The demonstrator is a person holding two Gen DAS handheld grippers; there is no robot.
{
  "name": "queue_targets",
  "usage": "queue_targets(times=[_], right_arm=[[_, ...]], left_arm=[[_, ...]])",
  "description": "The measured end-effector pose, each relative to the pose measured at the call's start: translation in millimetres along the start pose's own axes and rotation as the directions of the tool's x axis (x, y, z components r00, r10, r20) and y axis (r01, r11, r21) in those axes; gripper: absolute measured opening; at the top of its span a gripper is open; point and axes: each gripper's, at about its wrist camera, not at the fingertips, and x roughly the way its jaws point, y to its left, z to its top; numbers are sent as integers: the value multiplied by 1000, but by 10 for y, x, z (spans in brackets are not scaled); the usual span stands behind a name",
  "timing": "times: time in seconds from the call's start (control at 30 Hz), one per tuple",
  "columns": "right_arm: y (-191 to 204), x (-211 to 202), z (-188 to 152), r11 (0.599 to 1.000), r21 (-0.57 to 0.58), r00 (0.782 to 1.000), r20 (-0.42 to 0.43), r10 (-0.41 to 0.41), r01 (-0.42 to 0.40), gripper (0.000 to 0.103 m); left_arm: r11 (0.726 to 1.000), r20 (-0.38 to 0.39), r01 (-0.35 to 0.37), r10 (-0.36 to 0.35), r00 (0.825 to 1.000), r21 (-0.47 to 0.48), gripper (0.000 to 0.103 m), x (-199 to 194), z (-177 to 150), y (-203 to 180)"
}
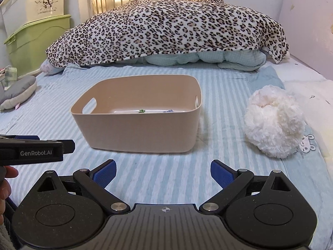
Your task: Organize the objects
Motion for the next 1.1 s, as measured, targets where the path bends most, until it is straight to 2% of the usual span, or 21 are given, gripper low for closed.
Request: queue_targets(times=[0.57,1.1], right_arm=[[62,-179,-371,1000,-3,999,-38,14,-15,99],[51,-292,-475,1000,23,999,-36,20,-20,99]], left_arm=[[999,-10,-4,4,1000,45,81,-194,-363,2],[999,-11,2,-1,1000,38,81,-327,-517,76]])
